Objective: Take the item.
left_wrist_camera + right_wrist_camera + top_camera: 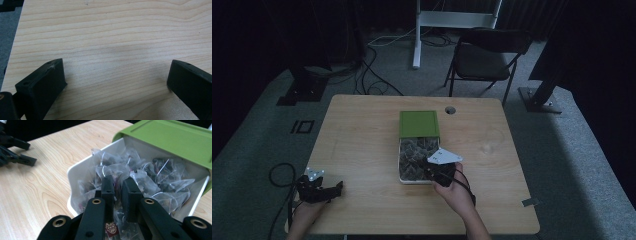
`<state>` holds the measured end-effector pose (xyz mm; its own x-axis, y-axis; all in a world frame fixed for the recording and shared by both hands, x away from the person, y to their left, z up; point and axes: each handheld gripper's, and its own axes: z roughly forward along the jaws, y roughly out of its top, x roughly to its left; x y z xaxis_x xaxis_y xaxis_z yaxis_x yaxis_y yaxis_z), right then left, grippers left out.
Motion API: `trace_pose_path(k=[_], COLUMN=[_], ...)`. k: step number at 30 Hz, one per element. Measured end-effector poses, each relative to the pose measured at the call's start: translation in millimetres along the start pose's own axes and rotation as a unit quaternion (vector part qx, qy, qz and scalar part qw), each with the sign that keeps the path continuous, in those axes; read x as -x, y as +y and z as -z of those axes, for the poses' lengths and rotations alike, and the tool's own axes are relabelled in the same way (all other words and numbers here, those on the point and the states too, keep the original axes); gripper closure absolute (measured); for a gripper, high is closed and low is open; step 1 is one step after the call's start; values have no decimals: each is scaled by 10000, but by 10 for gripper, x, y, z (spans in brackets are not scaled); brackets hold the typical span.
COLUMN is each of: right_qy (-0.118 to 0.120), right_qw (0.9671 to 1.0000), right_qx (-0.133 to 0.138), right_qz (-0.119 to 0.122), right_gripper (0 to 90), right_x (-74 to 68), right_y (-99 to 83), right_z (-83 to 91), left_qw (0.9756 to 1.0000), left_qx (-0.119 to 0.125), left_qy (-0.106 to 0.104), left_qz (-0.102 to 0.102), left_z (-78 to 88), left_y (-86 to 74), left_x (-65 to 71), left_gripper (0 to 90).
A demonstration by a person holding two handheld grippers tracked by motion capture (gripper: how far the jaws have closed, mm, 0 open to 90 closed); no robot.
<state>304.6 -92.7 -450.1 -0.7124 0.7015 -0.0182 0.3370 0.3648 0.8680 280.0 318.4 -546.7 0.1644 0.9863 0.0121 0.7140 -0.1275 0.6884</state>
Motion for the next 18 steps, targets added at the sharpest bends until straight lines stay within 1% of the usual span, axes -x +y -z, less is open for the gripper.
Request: trace_pose_path(k=[6, 13, 18], right_qy=[22, 48, 20], right_qw=[9997, 9993, 9990], right_qx=[236, 376, 447], right_qz=[-7, -5, -6], right_gripper=[815, 815, 814], right_x=[18, 30, 43], right_y=[59, 118, 145], right_z=[73, 114, 134], left_qw=[10000, 10000, 10000], left_qx=[-7, -1, -14], left_qy=[0, -1, -3], left_qz=[-5, 2, -5], left_z=[1, 0, 2], left_y=[0, 0, 1], left_x=[-1, 0, -1], left_gripper=[22, 22, 22])
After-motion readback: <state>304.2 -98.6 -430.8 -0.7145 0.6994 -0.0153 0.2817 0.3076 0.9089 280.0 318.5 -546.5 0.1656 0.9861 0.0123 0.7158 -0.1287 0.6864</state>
